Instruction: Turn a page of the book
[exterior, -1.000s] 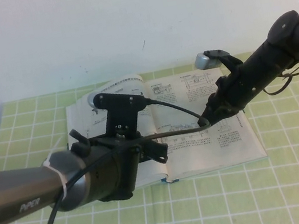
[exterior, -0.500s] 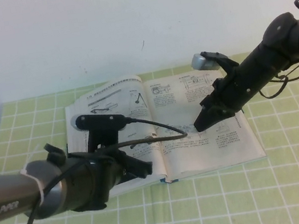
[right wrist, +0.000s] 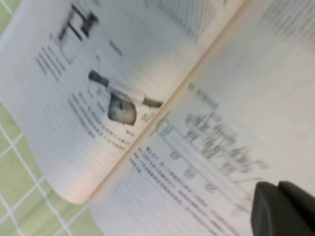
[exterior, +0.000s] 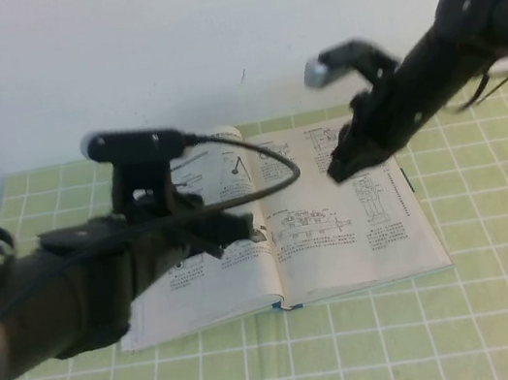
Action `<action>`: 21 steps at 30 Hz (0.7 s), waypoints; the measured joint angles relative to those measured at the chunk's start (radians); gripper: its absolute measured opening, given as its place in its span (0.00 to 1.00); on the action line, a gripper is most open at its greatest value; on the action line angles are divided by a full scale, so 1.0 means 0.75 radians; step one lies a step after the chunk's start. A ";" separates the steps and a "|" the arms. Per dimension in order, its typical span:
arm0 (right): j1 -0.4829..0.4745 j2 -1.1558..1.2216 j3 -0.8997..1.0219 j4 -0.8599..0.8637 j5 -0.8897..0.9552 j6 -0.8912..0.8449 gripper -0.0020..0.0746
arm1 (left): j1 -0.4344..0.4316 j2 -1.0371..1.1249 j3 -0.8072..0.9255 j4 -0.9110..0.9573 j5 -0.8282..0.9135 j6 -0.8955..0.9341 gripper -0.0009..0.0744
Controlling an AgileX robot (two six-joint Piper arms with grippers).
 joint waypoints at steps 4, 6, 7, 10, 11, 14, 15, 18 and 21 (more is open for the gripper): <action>0.000 -0.234 0.000 -0.199 -0.007 0.005 0.02 | 0.000 -0.195 0.000 0.001 0.226 0.011 0.01; 0.000 -0.351 0.000 -0.342 -0.007 0.036 0.02 | 0.000 -0.283 0.000 0.012 0.382 0.011 0.01; 0.000 -0.408 0.000 -0.422 -0.002 0.066 0.02 | 0.000 -0.337 0.000 0.016 0.465 0.004 0.01; 0.000 -0.564 0.000 -0.660 0.020 0.183 0.02 | 0.000 -0.450 0.000 0.054 0.667 -0.067 0.01; 0.000 -0.609 0.000 -0.726 0.032 0.219 0.02 | 0.000 -0.481 0.000 0.102 0.706 -0.115 0.01; 0.000 -0.778 0.000 -0.941 0.090 0.343 0.02 | 0.014 -0.583 0.000 0.423 0.851 -0.404 0.01; 0.000 -0.833 0.000 -0.995 0.115 0.383 0.02 | 0.024 -0.607 0.000 0.530 0.898 -0.495 0.01; 0.000 -0.996 0.010 -1.100 0.181 0.470 0.02 | 0.082 -0.675 0.003 0.878 1.020 -0.771 0.01; 0.000 -1.152 0.094 -1.134 0.175 0.524 0.02 | 0.189 -0.764 0.009 1.261 1.083 -1.061 0.01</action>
